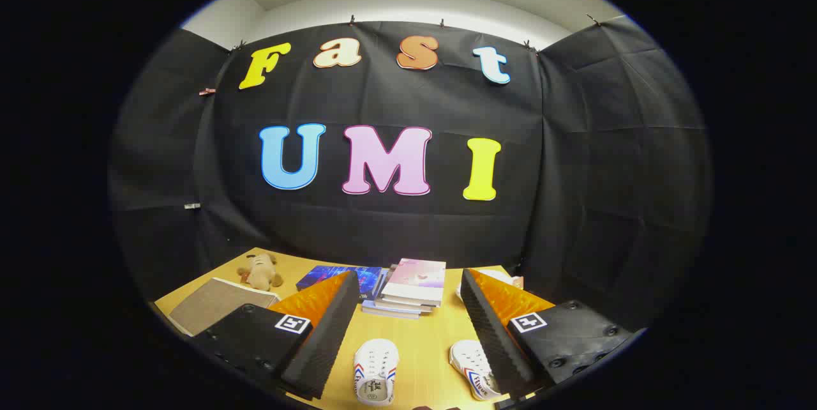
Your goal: Open the storage box then place both shoes into the box .Put the left shoe in first, then the right shoe, with the right side of both shoes facing outward in a uniform manner.
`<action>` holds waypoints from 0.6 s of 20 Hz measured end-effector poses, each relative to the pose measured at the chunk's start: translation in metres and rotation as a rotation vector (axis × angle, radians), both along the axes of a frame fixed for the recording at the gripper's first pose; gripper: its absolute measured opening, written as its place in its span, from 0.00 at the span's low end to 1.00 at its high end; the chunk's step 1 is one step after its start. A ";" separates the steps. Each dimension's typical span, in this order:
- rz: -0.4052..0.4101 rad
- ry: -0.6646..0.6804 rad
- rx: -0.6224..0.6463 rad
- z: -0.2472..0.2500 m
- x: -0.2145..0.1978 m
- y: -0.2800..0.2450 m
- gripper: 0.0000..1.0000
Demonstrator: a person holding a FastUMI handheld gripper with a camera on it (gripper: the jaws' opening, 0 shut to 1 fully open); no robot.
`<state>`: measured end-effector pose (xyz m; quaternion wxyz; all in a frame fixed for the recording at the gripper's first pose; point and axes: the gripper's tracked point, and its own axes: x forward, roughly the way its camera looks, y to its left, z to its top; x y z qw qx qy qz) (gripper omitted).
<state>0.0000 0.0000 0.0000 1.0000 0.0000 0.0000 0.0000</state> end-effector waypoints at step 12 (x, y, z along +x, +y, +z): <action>-0.006 0.040 0.035 -0.017 0.015 0.003 0.98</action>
